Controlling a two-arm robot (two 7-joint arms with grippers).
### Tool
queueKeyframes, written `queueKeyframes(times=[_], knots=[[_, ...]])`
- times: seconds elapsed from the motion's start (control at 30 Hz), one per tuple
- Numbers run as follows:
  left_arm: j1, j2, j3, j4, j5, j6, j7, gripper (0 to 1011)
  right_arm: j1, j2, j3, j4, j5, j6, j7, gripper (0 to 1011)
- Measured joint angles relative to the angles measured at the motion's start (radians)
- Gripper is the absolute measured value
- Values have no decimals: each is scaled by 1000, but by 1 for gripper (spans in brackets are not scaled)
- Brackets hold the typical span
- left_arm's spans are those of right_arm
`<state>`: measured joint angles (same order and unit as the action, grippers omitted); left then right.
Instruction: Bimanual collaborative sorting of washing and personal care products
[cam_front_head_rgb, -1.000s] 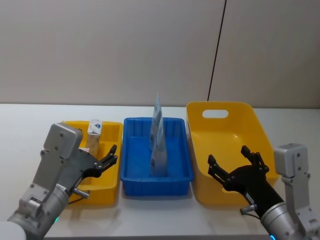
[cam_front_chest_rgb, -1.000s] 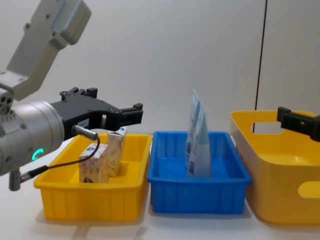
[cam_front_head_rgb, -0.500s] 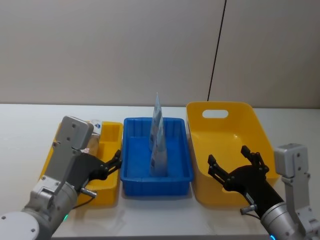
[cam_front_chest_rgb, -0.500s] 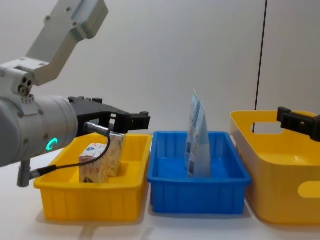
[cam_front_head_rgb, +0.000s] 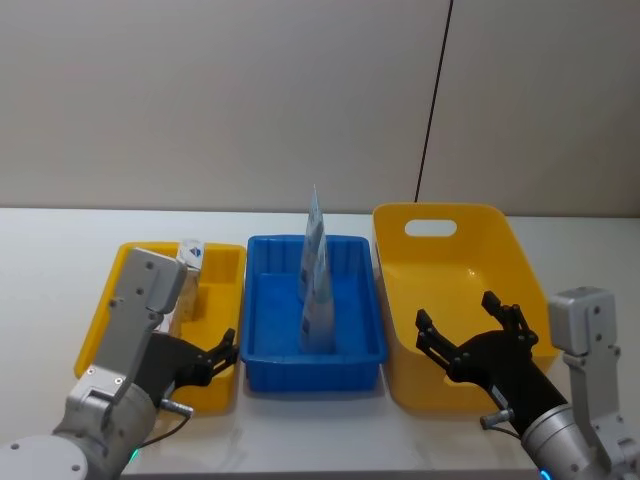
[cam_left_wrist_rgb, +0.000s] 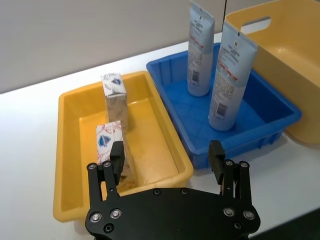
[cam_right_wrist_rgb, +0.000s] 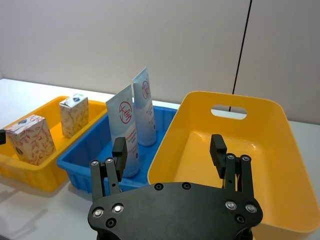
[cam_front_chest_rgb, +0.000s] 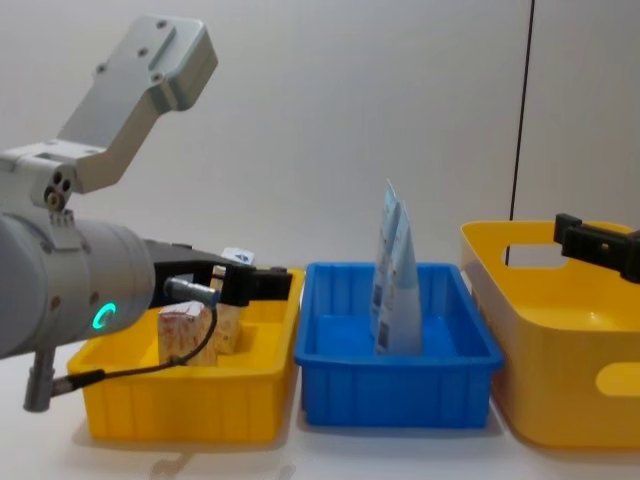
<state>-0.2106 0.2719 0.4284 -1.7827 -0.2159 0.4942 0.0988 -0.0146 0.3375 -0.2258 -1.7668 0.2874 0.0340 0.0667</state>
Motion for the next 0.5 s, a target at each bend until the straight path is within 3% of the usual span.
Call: queueKeyframes(times=[0.5], knots=[[-16,-15,-25,64,-10,2,-21,1001,0,0,0,0,0,0,0,1003]])
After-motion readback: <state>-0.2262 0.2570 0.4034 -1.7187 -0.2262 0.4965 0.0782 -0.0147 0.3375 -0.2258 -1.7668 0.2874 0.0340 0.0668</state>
